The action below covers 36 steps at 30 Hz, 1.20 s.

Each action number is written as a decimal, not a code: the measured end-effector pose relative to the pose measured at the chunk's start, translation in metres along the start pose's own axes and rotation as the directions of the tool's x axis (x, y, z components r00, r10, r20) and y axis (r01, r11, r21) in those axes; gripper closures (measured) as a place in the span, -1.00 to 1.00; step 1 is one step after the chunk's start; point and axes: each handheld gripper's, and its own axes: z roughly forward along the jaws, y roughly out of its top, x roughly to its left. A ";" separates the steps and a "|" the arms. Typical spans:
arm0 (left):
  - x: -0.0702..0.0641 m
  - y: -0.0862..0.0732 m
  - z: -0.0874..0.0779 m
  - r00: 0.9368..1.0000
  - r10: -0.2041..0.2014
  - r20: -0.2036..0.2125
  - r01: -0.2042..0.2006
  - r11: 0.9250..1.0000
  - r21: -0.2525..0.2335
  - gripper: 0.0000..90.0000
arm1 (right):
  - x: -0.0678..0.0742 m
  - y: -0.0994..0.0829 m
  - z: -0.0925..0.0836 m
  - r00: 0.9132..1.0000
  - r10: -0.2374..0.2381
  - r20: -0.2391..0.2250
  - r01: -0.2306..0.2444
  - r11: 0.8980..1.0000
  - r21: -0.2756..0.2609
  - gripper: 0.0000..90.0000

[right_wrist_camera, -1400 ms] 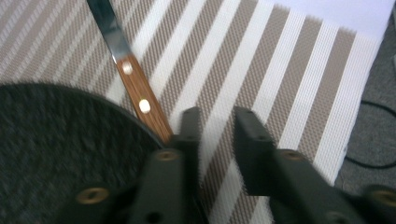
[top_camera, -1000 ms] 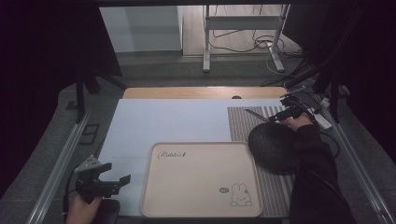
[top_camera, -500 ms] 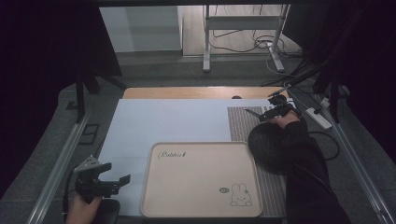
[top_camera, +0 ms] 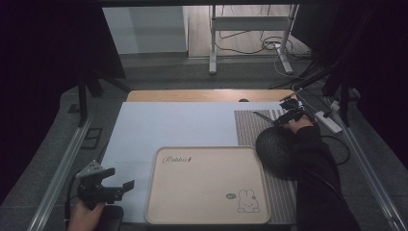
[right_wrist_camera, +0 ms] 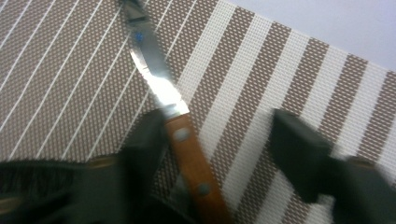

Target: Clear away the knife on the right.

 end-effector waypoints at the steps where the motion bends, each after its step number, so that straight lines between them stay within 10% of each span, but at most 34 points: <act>1: 0.000 0.000 0.000 1.000 0.000 0.000 0.000 1.000 0.000 -0.93 | -0.001 0.000 -0.002 1.000 -0.008 -0.006 0.008 1.000 0.003 0.17; 5: 0.000 0.000 0.000 1.000 0.000 -0.001 0.000 1.000 0.001 -0.93 | -0.008 -0.005 -0.006 0.999 -0.028 -0.039 0.028 1.000 -0.002 0.70; 27: 0.000 0.000 0.000 1.000 0.000 -0.003 0.000 1.000 0.001 -0.93 | -0.032 -0.017 -0.033 0.996 -0.083 0.031 0.084 0.996 -0.039 0.72; 36: -0.001 0.000 0.000 1.000 0.002 -0.003 -0.002 1.000 0.002 -0.93 | -0.019 -0.020 -0.044 0.997 -0.069 -0.035 0.067 0.996 -0.057 0.72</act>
